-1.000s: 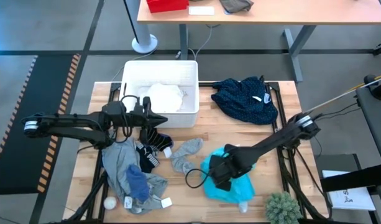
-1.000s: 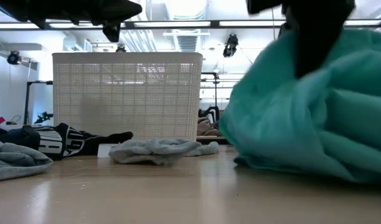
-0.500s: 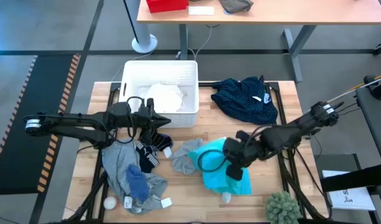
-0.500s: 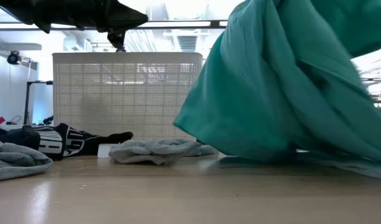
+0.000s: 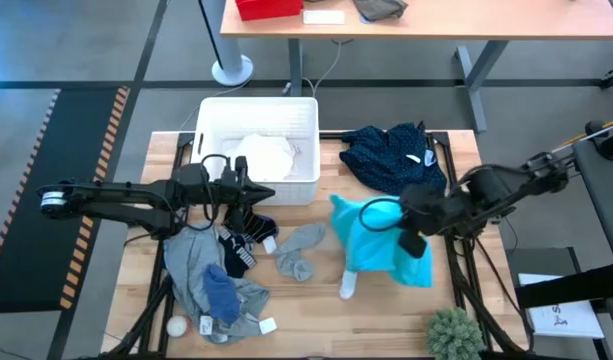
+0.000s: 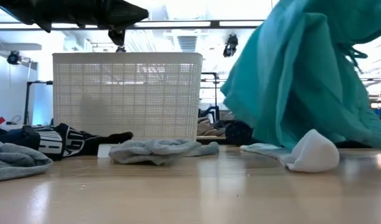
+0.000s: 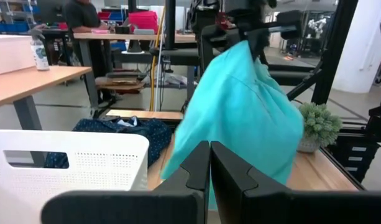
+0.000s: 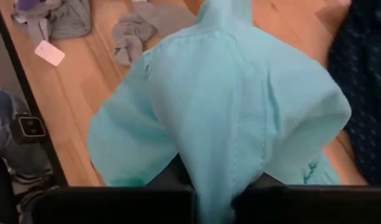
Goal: Sort clothes
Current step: Move the light blue shorts to the top right of the table
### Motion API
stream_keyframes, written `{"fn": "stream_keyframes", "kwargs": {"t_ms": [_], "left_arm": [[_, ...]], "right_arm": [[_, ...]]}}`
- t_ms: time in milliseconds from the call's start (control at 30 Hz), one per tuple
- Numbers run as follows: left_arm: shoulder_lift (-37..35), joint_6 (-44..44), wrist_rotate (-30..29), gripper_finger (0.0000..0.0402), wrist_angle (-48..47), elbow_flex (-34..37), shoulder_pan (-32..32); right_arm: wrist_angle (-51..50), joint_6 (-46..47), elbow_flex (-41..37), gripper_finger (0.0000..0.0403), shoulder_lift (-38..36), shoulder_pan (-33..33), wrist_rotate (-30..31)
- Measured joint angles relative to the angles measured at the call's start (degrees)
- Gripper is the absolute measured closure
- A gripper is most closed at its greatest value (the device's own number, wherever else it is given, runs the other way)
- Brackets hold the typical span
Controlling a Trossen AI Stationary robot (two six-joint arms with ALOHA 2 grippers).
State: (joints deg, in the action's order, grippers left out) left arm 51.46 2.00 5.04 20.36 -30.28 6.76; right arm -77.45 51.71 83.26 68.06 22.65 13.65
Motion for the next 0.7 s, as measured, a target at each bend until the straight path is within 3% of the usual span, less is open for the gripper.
{"fn": "stream_keyframes", "kwargs": {"t_ms": [167, 433, 700], "left_arm": [[0.0, 0.0, 0.0, 0.0402, 0.0, 0.0, 0.0], [0.0, 0.0, 0.0, 0.0402, 0.1, 0.0, 0.0], [0.0, -0.3, 0.0, 0.0402, 0.1, 0.0, 0.0]], "right_arm": [[-7.9, 2.4, 0.0, 0.0403, -2.4, 0.1, -3.3], [-12.5, 4.0, 0.0, 0.0403, -3.3, 0.4, -15.1], [-12.5, 3.9, 0.0, 0.0403, -2.9, 0.6, -11.9]]}}
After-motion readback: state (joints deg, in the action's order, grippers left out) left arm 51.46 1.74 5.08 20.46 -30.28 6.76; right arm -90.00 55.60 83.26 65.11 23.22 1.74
